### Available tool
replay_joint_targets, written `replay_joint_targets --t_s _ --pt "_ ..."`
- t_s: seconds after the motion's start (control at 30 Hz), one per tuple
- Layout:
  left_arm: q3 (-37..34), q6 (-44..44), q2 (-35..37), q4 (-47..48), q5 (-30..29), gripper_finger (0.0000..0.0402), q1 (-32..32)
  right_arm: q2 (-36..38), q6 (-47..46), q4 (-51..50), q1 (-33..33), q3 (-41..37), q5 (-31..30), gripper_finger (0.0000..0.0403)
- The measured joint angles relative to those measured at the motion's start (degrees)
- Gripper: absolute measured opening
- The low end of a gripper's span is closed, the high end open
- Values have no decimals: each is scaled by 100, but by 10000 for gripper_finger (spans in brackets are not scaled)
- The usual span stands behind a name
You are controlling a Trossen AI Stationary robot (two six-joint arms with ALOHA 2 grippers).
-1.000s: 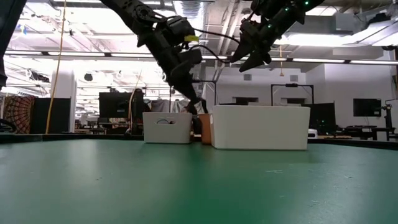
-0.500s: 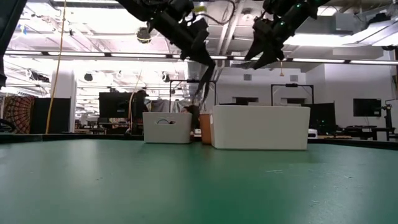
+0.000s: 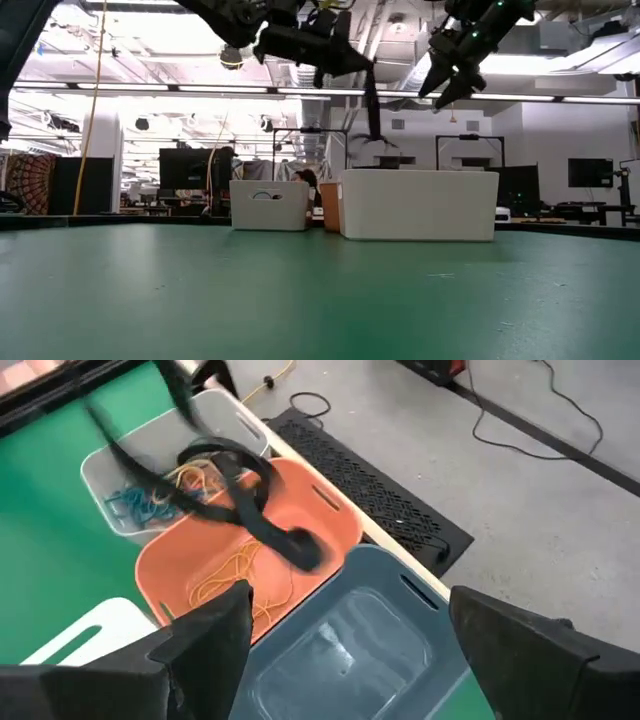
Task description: Sort rubber bands into baskets
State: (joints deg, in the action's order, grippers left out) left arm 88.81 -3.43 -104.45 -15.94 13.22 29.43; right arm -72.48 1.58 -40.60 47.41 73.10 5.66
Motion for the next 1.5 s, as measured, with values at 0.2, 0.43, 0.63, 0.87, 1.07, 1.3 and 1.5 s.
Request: replay_joint_targets --t_s 0.2,0.43,0.63,0.87,1.07,1.3,1.5 --pt "236 -555 -565 -497 11 0 -80 210 -10 -22 297 0 -143 360" --pt "1406 -630 -1414 -390 181 0 -169 350 -177 -14 340 0 -145 360" --pt "2775 -655 -2292 223 478 0 -221 360 -248 -24 304 0 -141 360" --pt "3358 -554 -2786 1307 729 27 -360 364 -268 -46 288 0 -103 360" --pt "3358 -195 -2788 2249 777 112 -376 364 -264 -35 288 0 -104 360" --pt "3360 -788 -2782 2261 1234 197 -293 364 -276 68 288 0 -106 360" --pt "3360 -970 -2782 2257 1669 202 -275 364 -392 74 288 0 -103 360"
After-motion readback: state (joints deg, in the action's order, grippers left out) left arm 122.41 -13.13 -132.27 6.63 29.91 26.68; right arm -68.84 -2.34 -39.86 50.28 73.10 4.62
